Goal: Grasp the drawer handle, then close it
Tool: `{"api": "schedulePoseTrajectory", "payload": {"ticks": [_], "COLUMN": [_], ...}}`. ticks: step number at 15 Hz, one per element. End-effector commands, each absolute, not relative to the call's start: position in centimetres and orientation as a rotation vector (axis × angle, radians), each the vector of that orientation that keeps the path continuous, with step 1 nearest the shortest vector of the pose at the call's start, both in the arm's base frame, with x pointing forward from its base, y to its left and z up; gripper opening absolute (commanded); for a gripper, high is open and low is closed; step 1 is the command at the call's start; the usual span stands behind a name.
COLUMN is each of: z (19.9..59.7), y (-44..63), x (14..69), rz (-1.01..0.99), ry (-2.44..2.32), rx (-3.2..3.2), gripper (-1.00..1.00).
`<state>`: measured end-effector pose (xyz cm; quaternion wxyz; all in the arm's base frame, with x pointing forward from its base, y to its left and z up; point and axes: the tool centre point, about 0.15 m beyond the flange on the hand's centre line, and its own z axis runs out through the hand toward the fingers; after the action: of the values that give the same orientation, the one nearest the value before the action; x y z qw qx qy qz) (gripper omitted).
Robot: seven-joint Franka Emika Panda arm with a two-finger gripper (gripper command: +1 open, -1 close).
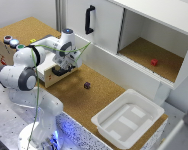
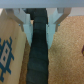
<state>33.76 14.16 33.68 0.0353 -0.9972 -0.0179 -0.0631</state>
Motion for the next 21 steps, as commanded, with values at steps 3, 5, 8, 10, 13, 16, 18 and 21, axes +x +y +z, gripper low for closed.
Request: {"api": "schedulePoseTrajectory", "payload": {"ticks": [3,5,8,10,13,16,18,21], "z": [31.6,31.4,31.4,31.3,31.3,31.3,31.3,31.3], "y": [22.4,24.2,26.8,28.8,31.3,33.2,34.1,34.9], "x": [34.5,34.2,33.7,33.3,32.9,32.4,32.1,31.9], "rz": [-0.095,-0.092,-0.106,-0.118,-0.133,-0.157,-0.165,-0.173], "ry": [-0.089,-0.109,-0.129,-0.152,-0.197,-0.211,-0.209,-0.22], "rx": [-3.052,-3.04,-3.015,-2.997,-2.992,-2.974,-2.957,-2.941], "gripper": [-1.0,-1.0,-1.0,-1.0,-1.0,-1.0,-1.0,-1.0]}}
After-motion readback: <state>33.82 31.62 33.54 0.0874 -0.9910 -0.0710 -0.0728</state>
